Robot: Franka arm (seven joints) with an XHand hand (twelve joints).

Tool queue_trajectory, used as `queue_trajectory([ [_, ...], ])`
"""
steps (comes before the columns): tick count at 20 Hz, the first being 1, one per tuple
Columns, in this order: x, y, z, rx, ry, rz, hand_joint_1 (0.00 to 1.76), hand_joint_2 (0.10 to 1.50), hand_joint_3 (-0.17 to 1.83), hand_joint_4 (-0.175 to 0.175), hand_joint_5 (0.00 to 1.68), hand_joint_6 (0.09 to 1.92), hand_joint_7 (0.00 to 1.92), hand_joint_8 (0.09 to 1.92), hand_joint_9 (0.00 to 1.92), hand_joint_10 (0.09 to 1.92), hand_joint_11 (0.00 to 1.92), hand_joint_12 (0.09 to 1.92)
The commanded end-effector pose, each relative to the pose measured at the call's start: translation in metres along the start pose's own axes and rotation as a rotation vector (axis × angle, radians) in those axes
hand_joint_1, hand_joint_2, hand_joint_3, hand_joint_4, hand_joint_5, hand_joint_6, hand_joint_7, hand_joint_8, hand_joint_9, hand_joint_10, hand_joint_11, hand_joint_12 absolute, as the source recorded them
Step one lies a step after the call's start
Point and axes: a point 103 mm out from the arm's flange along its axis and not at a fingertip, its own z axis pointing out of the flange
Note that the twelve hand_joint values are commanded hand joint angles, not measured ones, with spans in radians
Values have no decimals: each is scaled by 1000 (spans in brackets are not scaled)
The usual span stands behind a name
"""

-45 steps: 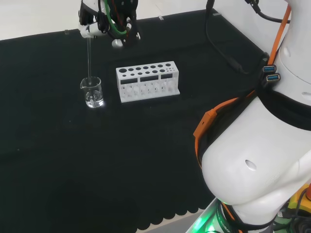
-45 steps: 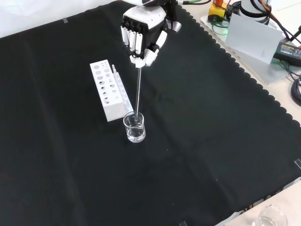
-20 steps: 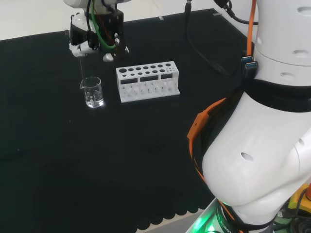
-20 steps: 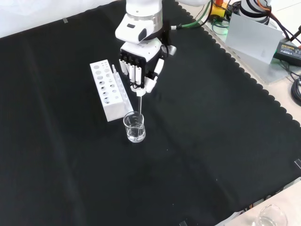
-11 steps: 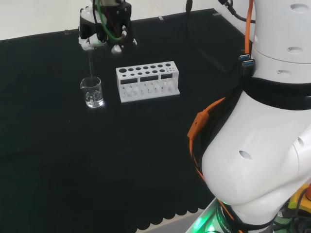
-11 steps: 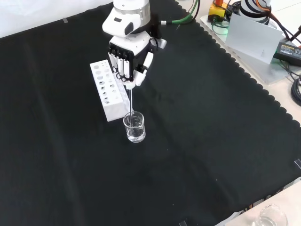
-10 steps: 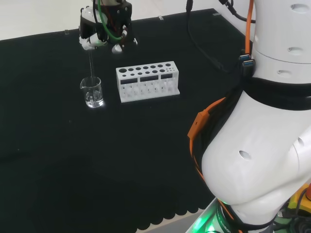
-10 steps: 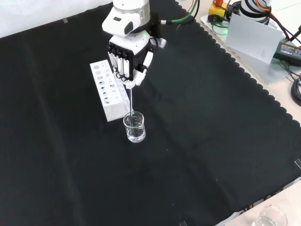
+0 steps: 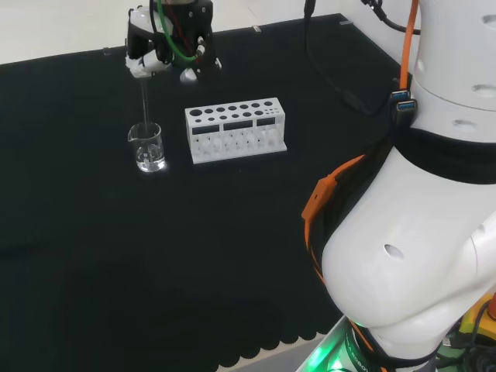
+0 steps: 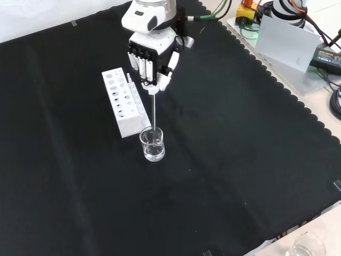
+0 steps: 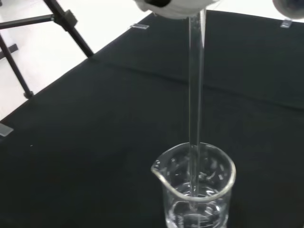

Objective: Stir in the beaker to the left of the white test tube rack with the glass rod.

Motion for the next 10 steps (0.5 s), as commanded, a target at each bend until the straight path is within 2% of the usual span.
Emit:
queue_trajectory([
  [1, 22, 6, 4, 26, 2, -41, 1324, 1021, -175, -115, 1476, 87, 1527, 228, 1767, 303, 1607, 581],
  [6, 26, 16, 9, 31, 11, -58, 1324, 1020, -175, -115, 1477, 87, 1528, 227, 1767, 302, 1607, 582],
  [10, 11, 25, 11, 39, 16, -53, 1324, 1020, -175, -116, 1477, 87, 1529, 225, 1768, 301, 1607, 583],
])
